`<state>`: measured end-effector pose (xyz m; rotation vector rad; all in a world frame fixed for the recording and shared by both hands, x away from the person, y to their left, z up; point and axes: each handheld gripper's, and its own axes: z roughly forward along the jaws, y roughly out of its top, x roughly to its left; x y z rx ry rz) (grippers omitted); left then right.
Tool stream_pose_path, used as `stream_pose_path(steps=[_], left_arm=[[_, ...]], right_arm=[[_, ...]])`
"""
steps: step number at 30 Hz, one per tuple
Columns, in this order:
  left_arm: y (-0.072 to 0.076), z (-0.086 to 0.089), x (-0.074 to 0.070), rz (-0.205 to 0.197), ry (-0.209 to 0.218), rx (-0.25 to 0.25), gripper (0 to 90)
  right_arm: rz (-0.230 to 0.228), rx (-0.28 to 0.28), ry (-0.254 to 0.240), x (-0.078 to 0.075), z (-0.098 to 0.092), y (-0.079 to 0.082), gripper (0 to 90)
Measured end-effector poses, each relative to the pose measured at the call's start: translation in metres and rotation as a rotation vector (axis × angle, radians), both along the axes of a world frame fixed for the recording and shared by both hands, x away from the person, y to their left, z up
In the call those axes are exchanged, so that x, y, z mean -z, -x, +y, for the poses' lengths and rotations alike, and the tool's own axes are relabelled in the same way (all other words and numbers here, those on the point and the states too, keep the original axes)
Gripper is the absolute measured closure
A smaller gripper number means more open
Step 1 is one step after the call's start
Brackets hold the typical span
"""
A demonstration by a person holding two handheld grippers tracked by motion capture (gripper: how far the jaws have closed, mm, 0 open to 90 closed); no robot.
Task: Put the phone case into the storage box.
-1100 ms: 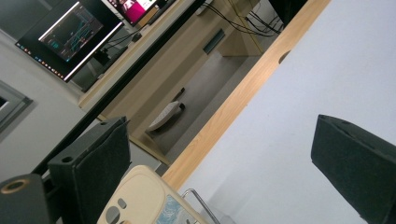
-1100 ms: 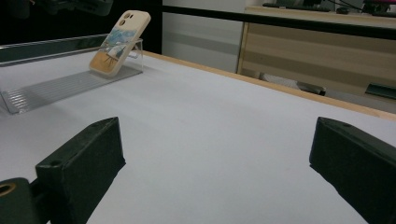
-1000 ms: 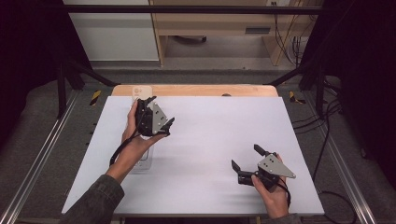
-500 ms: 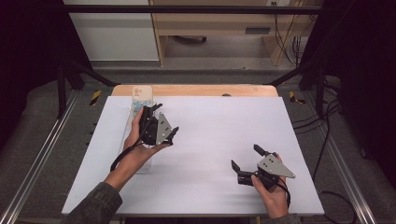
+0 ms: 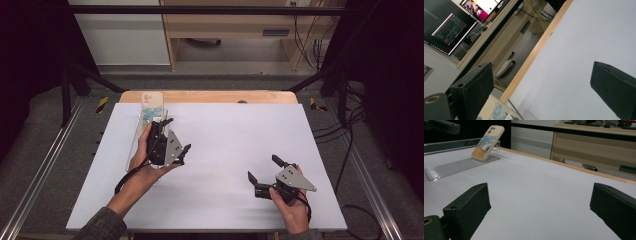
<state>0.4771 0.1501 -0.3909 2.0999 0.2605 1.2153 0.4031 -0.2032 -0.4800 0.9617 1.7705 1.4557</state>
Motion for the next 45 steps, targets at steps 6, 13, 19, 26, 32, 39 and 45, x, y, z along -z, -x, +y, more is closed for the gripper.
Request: stream_pose_path(steps=[6,13,19,26,32,39,45], left_arm=[[0.014,0.004,-0.001,0.010,0.013,0.004,4.6],[0.031,0.014,-0.002,0.003,0.029,0.010,4.6],[0.047,0.027,-0.003,-0.020,0.070,0.008,4.9],[0.059,0.052,-0.003,-0.006,0.167,-0.024,4.6],[0.065,0.079,-0.006,0.016,0.307,-0.054,4.1],[0.066,0.108,-0.008,0.028,0.470,-0.090,3.2],[0.067,0.126,-0.007,0.028,0.549,-0.110,2.9]], right_arm=[[0.000,-0.002,0.000,0.000,0.001,0.000,2.6],[0.001,-0.002,0.002,0.000,0.001,0.001,2.6],[0.002,-0.001,0.004,0.000,0.001,0.000,2.6],[0.002,0.000,0.011,0.000,0.001,0.001,2.6],[0.003,0.006,0.012,0.001,-0.001,0.000,2.5],[0.002,0.009,0.013,0.001,-0.001,0.000,2.5],[0.006,0.013,0.014,0.001,-0.003,-0.001,2.5]])
